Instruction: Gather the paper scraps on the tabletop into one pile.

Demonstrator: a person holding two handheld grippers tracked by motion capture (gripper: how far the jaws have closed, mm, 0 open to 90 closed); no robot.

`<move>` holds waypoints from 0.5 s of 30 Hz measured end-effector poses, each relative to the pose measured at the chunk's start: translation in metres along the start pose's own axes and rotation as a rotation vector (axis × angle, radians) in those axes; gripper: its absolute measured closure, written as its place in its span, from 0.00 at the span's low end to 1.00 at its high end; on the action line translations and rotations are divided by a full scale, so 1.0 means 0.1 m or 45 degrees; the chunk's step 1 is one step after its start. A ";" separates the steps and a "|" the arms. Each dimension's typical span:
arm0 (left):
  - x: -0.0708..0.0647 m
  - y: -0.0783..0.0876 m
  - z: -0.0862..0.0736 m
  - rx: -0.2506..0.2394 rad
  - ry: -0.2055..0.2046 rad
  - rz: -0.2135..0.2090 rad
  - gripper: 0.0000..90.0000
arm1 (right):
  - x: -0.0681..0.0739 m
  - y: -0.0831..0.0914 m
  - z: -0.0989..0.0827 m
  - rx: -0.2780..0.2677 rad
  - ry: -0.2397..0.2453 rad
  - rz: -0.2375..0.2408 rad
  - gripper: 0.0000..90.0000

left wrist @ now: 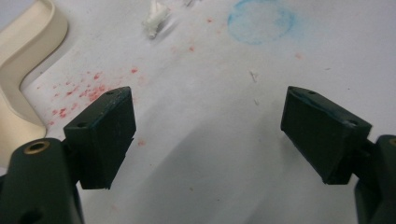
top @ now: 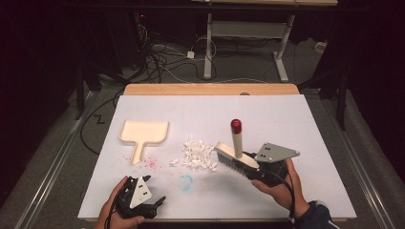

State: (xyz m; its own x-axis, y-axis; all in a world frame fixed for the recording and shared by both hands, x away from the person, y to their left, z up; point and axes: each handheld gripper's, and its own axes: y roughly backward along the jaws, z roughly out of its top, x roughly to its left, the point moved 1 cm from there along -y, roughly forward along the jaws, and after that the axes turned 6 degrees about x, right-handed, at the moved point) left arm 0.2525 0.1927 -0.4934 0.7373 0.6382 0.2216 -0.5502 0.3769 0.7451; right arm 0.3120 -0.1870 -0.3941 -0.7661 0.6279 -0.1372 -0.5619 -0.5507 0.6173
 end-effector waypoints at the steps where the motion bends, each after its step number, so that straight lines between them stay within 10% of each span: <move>1: 0.00 0.00 0.00 0.001 0.000 0.002 0.19 | -0.04 0.01 -0.04 0.003 -0.032 -0.047 0.75; 6: 0.02 0.00 0.01 -0.002 0.001 0.008 0.19 | -0.18 -0.17 -0.22 0.074 -0.126 -0.277 0.75; 10: 0.02 -0.02 0.02 0.002 -0.003 0.003 0.19 | -0.13 -0.40 -0.25 0.104 -0.182 -0.278 0.75; 15: -0.01 -0.05 0.03 0.004 0.010 -0.036 0.19 | 0.17 -0.61 -0.10 0.132 -0.093 -0.191 0.75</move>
State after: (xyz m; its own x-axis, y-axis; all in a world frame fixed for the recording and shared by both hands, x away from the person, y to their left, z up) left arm 0.2554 0.1885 -0.4954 0.7495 0.6325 0.1956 -0.5279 0.3928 0.7530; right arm 0.3304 -0.1482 -0.4416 -0.6495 0.7389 -0.1793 -0.6300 -0.3910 0.6710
